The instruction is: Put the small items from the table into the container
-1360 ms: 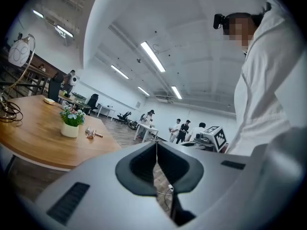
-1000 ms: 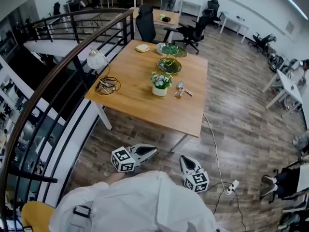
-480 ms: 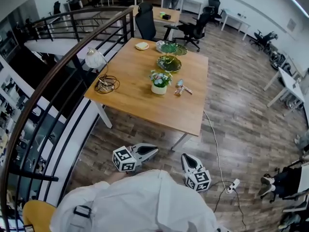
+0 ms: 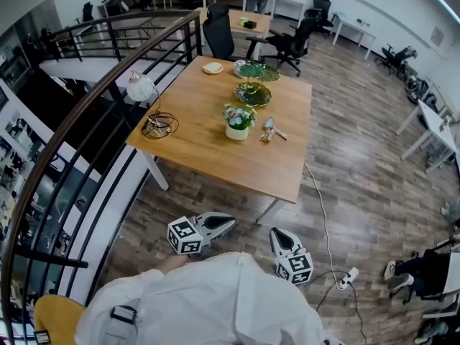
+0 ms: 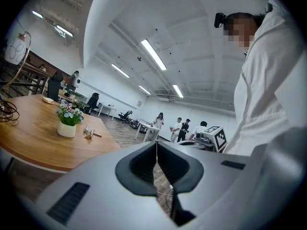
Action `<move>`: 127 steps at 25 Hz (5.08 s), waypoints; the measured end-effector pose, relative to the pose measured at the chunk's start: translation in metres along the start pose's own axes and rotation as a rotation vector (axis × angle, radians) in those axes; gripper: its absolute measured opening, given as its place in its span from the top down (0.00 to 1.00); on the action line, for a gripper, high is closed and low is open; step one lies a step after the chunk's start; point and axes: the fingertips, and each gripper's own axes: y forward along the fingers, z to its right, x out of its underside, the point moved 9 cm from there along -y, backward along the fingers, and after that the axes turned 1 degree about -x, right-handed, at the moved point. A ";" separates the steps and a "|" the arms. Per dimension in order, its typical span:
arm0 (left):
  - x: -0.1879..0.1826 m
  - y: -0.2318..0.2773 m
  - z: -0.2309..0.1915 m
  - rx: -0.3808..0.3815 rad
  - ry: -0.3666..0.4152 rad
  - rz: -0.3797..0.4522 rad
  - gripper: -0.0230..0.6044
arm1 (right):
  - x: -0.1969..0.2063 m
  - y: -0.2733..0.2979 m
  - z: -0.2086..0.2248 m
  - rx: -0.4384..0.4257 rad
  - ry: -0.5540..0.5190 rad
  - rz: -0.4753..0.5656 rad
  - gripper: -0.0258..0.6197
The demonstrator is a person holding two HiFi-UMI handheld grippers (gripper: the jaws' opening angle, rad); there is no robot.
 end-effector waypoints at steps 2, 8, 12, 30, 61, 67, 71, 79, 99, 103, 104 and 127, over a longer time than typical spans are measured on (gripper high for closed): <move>0.000 0.005 0.002 -0.004 0.002 0.002 0.95 | 0.002 -0.003 0.005 -0.003 0.000 0.001 0.94; 0.008 0.018 0.014 -0.015 -0.004 0.020 0.95 | 0.007 -0.008 0.021 -0.034 0.008 0.004 0.94; 0.015 0.020 0.017 -0.026 -0.013 0.021 0.95 | 0.004 -0.006 0.025 -0.057 0.000 0.015 0.94; -0.041 0.060 -0.143 -0.001 -0.041 0.058 0.95 | -0.043 0.122 0.091 -0.018 0.020 0.009 0.94; -0.141 0.141 -0.340 0.098 -0.005 0.021 0.95 | -0.120 0.285 0.208 0.113 0.064 -0.021 0.94; -0.146 0.174 -0.342 0.090 -0.018 0.024 0.95 | -0.127 0.292 0.240 0.076 0.045 -0.030 0.94; -0.137 0.199 -0.345 0.069 -0.011 -0.038 0.95 | -0.126 0.290 0.255 0.069 0.051 -0.035 0.94; -0.122 0.267 -0.362 0.071 0.003 -0.132 0.95 | -0.114 0.272 0.280 0.103 0.074 -0.034 0.94; -0.048 0.399 -0.411 -0.229 0.379 -0.754 0.65 | -0.097 0.227 0.298 0.190 0.145 -0.045 0.94; -0.040 0.411 -0.415 -0.243 0.406 -0.815 0.64 | -0.095 0.222 0.301 0.208 0.155 -0.046 0.94; -0.038 0.413 -0.416 -0.243 0.407 -0.824 0.64 | -0.095 0.221 0.302 0.209 0.155 -0.045 0.93; -0.009 0.436 -0.424 -0.241 0.481 -0.956 0.64 | -0.099 0.215 0.298 0.258 0.158 -0.056 0.94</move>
